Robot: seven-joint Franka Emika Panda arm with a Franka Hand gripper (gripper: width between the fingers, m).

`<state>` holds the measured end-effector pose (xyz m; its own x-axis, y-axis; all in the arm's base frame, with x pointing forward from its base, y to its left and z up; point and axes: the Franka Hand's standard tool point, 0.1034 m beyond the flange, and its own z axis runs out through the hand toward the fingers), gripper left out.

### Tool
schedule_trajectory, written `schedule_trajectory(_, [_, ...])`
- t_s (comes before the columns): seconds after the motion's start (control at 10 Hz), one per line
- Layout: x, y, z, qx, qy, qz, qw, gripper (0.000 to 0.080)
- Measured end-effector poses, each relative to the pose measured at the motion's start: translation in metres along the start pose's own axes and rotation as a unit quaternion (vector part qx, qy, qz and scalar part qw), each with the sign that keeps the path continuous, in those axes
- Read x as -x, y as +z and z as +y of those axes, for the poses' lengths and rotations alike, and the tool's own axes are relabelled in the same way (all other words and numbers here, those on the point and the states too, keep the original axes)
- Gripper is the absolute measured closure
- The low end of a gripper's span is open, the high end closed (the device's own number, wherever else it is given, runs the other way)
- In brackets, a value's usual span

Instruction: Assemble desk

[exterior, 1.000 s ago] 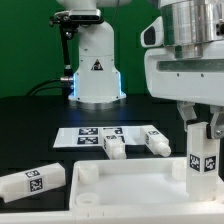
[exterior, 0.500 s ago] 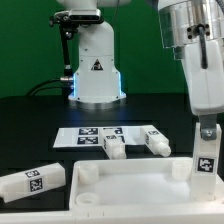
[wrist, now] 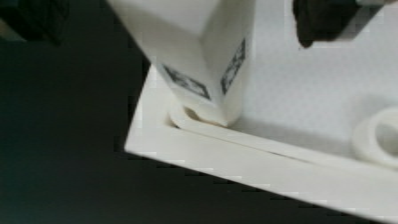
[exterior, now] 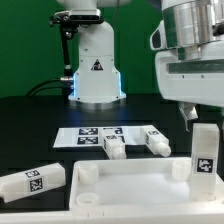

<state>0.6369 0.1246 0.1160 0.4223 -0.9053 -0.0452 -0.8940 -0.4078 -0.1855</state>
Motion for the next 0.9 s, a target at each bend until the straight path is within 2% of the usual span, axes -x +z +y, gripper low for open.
schedule_trajectory(0.1, [-0.003,-0.0004,0.0005,0.0,-0.008,0.001,1.0,0.0152])
schedule_trajectory(0.4, [-0.005,-0.0002,0.001,0.001,-0.13,0.003,0.992,0.0151])
schedule_trajectory(0.5, [-0.0098,-0.0006,-0.0003,0.003,-0.232,0.007,0.973,0.0151])
schedule_trajectory(0.6, [-0.0118,0.0011,-0.0013,0.002,-0.336,0.011,0.942,0.0151])
schedule_trajectory(0.9, [-0.0116,0.0014,-0.0015,0.0,-0.325,0.011,0.946,0.0162])
